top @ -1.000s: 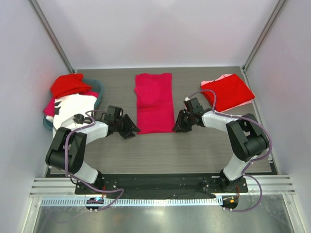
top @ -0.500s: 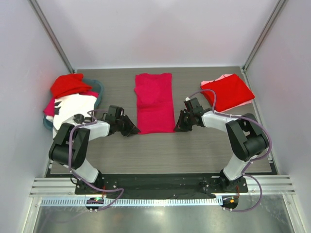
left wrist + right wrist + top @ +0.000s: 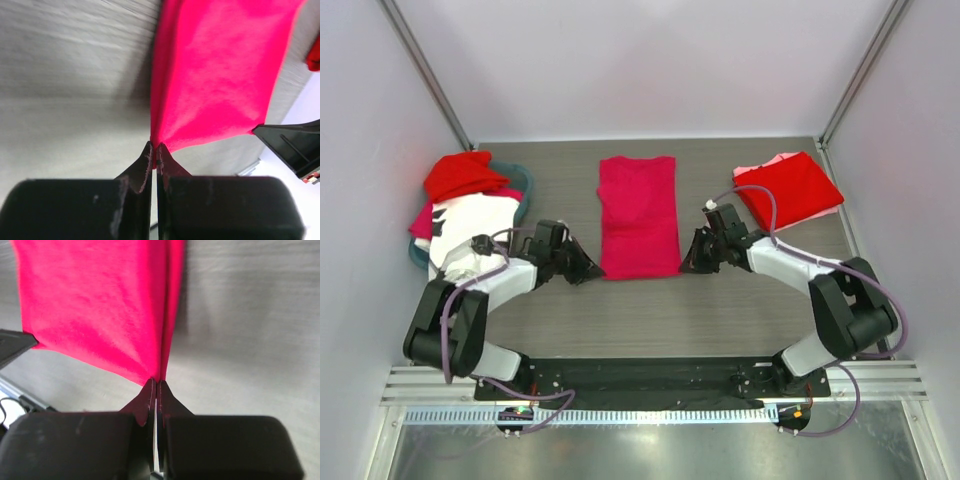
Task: Fold and stack the t-shirts
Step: Fold the tshirt
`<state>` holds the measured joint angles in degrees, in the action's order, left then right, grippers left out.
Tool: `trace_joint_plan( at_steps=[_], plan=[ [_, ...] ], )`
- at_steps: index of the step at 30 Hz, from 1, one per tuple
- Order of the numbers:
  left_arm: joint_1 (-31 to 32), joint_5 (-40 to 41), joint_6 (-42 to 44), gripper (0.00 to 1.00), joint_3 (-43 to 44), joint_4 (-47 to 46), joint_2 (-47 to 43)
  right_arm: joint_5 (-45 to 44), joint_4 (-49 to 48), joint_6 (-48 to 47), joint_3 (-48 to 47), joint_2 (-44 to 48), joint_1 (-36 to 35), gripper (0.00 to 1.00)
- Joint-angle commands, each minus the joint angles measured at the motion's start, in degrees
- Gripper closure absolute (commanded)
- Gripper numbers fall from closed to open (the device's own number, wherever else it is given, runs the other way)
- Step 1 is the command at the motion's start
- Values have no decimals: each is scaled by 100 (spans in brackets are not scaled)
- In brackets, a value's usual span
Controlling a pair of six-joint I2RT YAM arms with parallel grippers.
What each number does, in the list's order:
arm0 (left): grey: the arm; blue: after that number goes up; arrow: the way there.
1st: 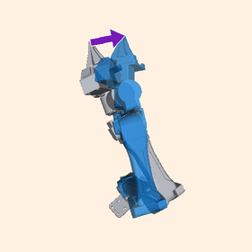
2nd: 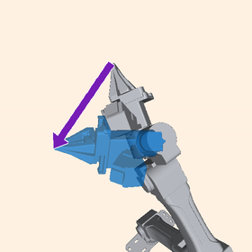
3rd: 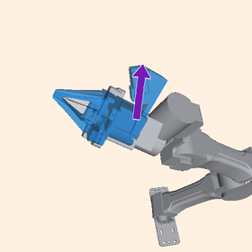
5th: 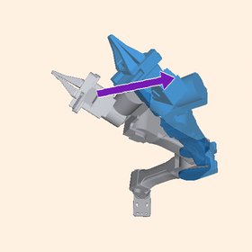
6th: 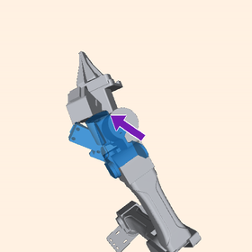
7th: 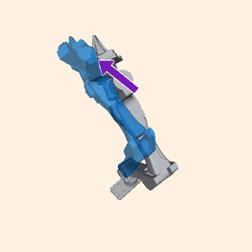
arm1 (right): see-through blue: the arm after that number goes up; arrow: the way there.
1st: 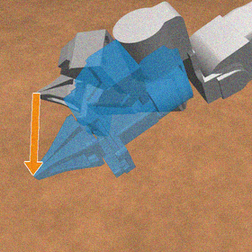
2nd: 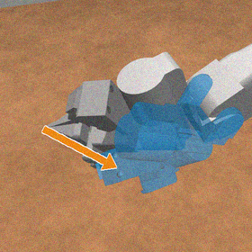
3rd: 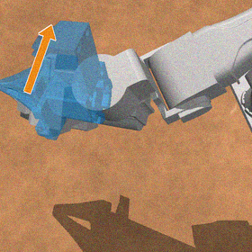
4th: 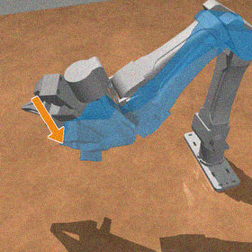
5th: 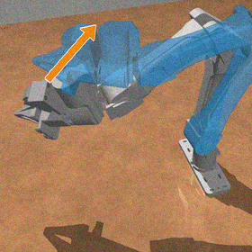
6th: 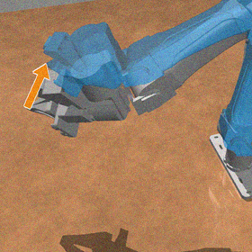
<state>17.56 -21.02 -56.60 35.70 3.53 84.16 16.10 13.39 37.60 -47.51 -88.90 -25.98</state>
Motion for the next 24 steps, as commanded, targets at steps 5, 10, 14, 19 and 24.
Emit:
trace_joint_plan(
  at_steps=[5, 10, 14, 19, 24],
  plan=[
    [63, -368, 175, 100, -19, 1113, -1724, -54, 787, -60, 162, 1462, -180, 99],
    [589, -105, 167, 100, -90, 2116, -2824, -54, 1403, 80, 426, 2594, -329, 99],
    [854, -43, -140, 100, 7, 2564, -3467, -159, 1877, 168, 348, 3203, -382, 99],
    [863, 185, -133, 100, 541, 3039, -3723, -660, 2422, -15, -398, 3196, -382, 99],
    [845, 431, -62, 100, 964, 3066, -3284, -1020, 2432, -165, -908, 2608, -373, 99]
  ],
)
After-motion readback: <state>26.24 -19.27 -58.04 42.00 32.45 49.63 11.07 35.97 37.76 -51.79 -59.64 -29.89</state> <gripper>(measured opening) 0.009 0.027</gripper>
